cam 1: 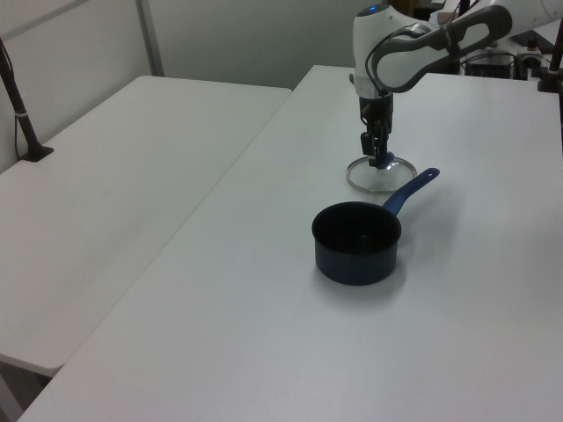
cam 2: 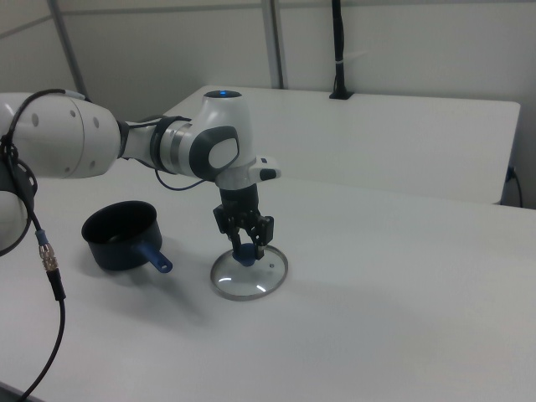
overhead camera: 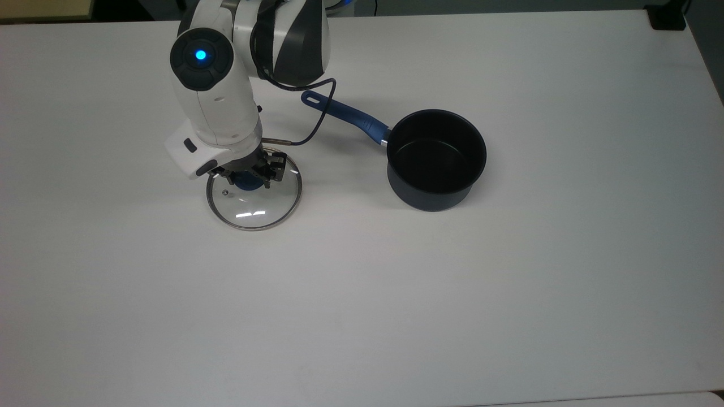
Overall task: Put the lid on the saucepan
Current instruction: 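Close the gripper on the blue knob of the glass lid, then lift the glass lid and carry it toward the saucepan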
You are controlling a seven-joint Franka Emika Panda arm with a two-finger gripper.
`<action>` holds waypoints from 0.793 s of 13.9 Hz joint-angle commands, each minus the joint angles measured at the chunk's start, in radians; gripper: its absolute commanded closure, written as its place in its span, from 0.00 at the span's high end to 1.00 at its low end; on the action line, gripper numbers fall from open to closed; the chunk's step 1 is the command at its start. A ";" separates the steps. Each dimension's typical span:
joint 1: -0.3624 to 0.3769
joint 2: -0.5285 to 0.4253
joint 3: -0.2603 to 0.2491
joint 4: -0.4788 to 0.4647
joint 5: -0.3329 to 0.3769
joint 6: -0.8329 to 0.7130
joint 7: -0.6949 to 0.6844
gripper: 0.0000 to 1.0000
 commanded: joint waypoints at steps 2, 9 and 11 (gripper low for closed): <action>0.002 -0.092 -0.004 -0.011 -0.013 -0.091 0.003 0.34; 0.042 -0.229 -0.022 0.022 -0.007 -0.187 0.009 0.34; 0.090 -0.229 -0.022 0.027 -0.004 -0.195 0.033 0.34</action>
